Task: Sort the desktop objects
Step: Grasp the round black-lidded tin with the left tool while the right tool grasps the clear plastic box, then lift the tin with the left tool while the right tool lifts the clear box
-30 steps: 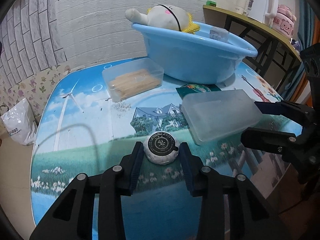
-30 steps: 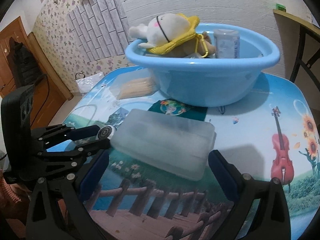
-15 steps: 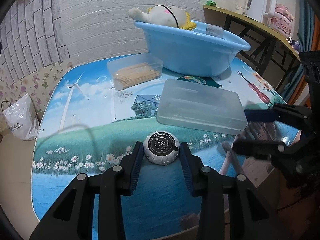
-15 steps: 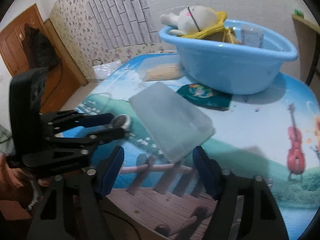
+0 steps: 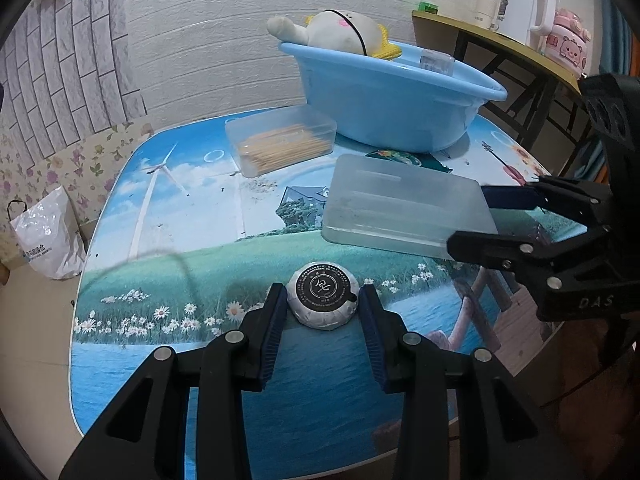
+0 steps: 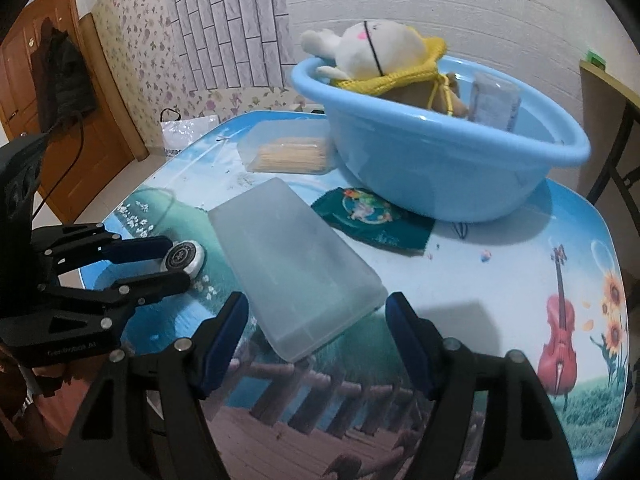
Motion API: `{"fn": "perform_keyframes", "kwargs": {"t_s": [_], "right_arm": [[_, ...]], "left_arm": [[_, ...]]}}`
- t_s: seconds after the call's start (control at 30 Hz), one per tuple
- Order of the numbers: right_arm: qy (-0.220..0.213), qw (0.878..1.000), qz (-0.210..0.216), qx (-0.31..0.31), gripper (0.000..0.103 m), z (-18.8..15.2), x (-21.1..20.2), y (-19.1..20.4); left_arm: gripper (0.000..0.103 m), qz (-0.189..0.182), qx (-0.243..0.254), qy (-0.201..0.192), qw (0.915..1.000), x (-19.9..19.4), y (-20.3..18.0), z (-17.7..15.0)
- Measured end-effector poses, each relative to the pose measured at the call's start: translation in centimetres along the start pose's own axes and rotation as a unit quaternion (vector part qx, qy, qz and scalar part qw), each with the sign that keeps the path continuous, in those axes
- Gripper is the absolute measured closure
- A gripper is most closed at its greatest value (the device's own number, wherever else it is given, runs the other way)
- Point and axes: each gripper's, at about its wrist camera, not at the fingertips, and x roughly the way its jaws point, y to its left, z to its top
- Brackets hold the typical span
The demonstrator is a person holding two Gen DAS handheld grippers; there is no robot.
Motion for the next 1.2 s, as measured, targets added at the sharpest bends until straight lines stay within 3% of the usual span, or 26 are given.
{"fn": "perform_keyframes", "kwargs": {"t_s": [0.53,1.2], "right_arm": [[0.007,0.999,0.032,-0.029,0.036,-0.4,-0.3,1.3],[-0.006,0.999,-0.027,0.024,0.038,-3.5,-3.8,-1.8]], "left_arm": [[0.067,0.011,-0.002,0.006,0.9999,-0.6,-0.2,-0.7],[0.067,0.036,-0.01,-0.002,0.9993,-1.1,-1.1,-1.6]]}}
